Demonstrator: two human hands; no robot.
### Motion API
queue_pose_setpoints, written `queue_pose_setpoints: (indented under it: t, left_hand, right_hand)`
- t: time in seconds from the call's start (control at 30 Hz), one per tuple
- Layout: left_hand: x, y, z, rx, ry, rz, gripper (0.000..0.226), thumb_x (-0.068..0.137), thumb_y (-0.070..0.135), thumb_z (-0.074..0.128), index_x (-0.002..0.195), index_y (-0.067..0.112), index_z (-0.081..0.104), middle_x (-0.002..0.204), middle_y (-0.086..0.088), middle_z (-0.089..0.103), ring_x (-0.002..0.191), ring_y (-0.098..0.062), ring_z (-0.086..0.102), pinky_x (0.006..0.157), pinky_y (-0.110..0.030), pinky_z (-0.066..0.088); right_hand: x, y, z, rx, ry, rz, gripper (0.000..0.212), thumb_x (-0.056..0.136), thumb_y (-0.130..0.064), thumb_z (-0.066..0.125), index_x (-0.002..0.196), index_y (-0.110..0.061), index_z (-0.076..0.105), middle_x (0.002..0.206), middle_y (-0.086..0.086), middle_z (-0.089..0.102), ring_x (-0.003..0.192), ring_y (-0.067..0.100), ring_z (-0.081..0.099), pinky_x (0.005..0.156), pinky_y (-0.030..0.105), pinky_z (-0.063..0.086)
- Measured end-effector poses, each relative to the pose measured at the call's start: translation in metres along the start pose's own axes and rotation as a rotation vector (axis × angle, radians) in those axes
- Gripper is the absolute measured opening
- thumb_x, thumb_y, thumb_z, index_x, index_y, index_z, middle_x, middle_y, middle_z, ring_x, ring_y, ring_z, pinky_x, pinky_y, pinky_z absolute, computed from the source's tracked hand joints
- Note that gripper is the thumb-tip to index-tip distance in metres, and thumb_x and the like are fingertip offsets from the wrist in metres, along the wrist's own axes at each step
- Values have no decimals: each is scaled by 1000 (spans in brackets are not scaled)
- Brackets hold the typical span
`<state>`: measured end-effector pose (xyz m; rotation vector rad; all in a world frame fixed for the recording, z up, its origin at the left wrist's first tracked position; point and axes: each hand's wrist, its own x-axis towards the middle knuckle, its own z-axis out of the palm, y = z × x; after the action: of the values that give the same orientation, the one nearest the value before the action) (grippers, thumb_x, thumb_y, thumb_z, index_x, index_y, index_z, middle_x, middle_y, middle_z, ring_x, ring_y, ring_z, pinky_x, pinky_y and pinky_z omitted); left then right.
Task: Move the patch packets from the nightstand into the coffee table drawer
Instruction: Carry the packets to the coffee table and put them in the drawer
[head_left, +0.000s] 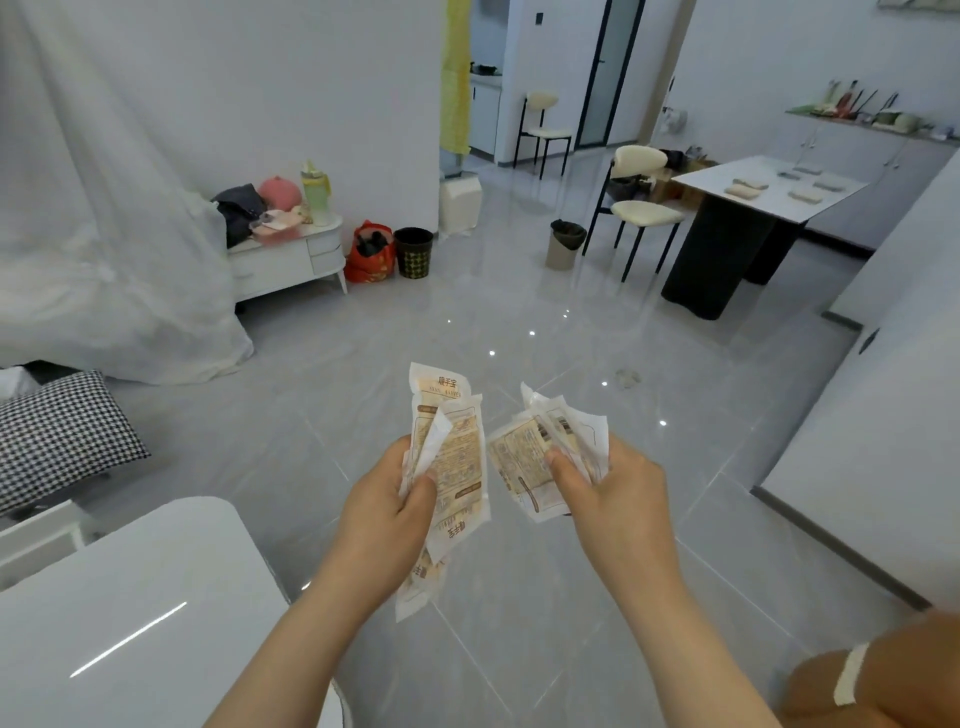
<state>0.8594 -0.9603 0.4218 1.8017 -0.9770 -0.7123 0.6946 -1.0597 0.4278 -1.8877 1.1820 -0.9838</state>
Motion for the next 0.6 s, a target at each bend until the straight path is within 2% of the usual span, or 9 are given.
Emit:
queue_pose_setpoints:
  t: [0.13,0.27,0.5,0.6]
  left_hand:
    - [40,-1,4,-2,57,-44,26,99,21,41,113,43,44,97,27,56,83,6,54,61,-12,40]
    - [84,-8,0,2,105,-75,25,99,19,41,108,41,45,94,28,55,81,5,54,61,-13,40]
    - [177,-21,-33,6,184,-100,26,98,15,41,107,38,48,95,22,60,85,1,56,68,-17,45]
    - [214,-24,-57,-7,224,-123,25,98,16,42,106,38,49,96,19,62,87,1,58,68,-18,46]
  right_hand:
    - [49,11,12,-41,-69,-52,18,88,-20,64,105,-20,69,88,-14,69,83,1,66,71,24,56]
    - [97,19,36,-57,-122,-75,18,88,-17,64,105,-18,70,87,-13,69,80,-3,64,66,7,48]
    - [187,11,104,-43,-195,-95,19,88,-16,64,105,-20,70,86,-14,70,80,-1,65,67,11,50]
    - [223,0,136,-41,-238,-99,18,88,-18,63,105,-21,69,87,-13,71,81,0,65,69,19,53]
